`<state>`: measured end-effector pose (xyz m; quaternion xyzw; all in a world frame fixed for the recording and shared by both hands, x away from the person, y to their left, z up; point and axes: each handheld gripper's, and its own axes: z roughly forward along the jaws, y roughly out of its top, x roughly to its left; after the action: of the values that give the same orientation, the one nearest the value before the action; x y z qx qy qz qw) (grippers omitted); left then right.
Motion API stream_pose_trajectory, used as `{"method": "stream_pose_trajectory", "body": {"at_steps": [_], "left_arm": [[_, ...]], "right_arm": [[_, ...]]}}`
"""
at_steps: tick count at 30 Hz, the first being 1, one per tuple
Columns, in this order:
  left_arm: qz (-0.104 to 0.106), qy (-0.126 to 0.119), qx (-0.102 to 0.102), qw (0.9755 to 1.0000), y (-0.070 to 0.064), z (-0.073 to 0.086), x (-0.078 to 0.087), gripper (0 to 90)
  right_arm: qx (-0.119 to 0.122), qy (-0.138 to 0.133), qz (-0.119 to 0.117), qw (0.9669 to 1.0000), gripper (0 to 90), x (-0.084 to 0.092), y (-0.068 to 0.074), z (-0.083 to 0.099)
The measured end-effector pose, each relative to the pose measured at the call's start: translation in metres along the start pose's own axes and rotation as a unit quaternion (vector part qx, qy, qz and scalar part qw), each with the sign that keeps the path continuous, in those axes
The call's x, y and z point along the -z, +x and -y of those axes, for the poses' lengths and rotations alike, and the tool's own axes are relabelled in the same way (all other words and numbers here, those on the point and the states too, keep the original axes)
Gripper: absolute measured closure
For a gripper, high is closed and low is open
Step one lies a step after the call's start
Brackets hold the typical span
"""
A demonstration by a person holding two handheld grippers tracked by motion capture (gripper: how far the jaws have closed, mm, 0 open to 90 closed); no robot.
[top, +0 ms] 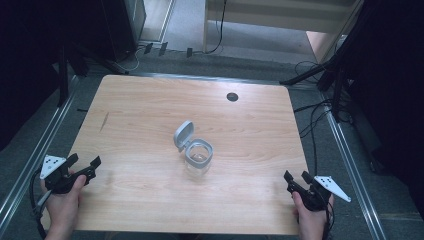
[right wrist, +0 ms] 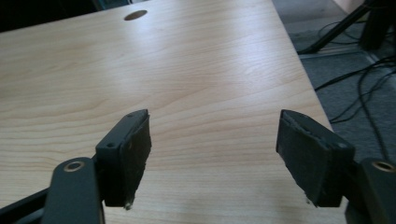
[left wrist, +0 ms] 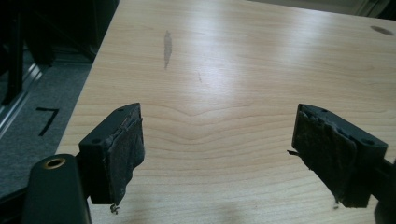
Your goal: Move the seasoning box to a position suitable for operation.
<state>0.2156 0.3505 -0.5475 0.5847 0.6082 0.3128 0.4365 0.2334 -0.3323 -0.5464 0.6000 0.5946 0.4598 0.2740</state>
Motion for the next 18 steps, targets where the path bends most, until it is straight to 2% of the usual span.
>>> {"method": "stream_pose_trajectory", "body": {"at_steps": [2,6,7,8,9,10,12,14,16,17,18], "left_arm": [[-0.007,0.004,-0.006,0.9999,-0.002,0.0,0.0,17.7],[-0.007,0.004,-0.02,0.9998,-0.008,-0.001,-0.001,22.5],[0.012,0.005,-0.017,0.9998,-0.013,-0.002,-0.002,25.7],[0.012,0.005,-0.017,0.9998,-0.013,-0.002,-0.002,27.6],[0.021,0.005,-0.019,0.9996,-0.018,-0.003,-0.004,29.4],[0.033,0.009,-0.022,0.9992,-0.027,-0.005,-0.006,30.7],[0.037,0.008,-0.026,0.9989,-0.031,-0.006,-0.006,34.4],[0.062,0.004,-0.028,0.9977,-0.046,-0.013,-0.008,38.9],[0.093,-0.001,-0.02,0.9955,-0.056,-0.019,-0.007,45.1],[0.101,-0.002,-0.02,0.9947,-0.059,-0.022,-0.007,47.1],[0.101,-0.002,-0.02,0.9947,-0.059,-0.022,-0.007,48.8]], "right_arm": [[0.008,-0.001,0.012,0.9999,27.3,0.0,0.002,0.0],[0.008,-0.011,-0.002,0.9999,29.5,0.002,0.004,-0.003],[-0.002,-0.017,-0.027,0.9995,36.6,0.003,0.006,-0.006],[-0.002,-0.017,-0.027,0.9995,36.6,0.003,0.006,-0.006],[-0.001,-0.024,-0.041,0.9989,44.9,0.003,0.011,-0.009],[-0.002,-0.026,-0.044,0.9987,48.3,0.003,0.015,-0.01],[0.005,-0.036,-0.054,0.9979,51.9,0.0,0.023,-0.013],[0.005,-0.041,-0.068,0.9968,56.4,-0.003,0.033,-0.017],[0.006,-0.038,-0.084,0.9958,58.1,-0.008,0.043,-0.022],[0.014,-0.034,-0.089,0.9953,58.5,-0.011,0.051,-0.026],[0.014,-0.034,-0.089,0.9953,58.5,-0.011,0.051,-0.026]]}}
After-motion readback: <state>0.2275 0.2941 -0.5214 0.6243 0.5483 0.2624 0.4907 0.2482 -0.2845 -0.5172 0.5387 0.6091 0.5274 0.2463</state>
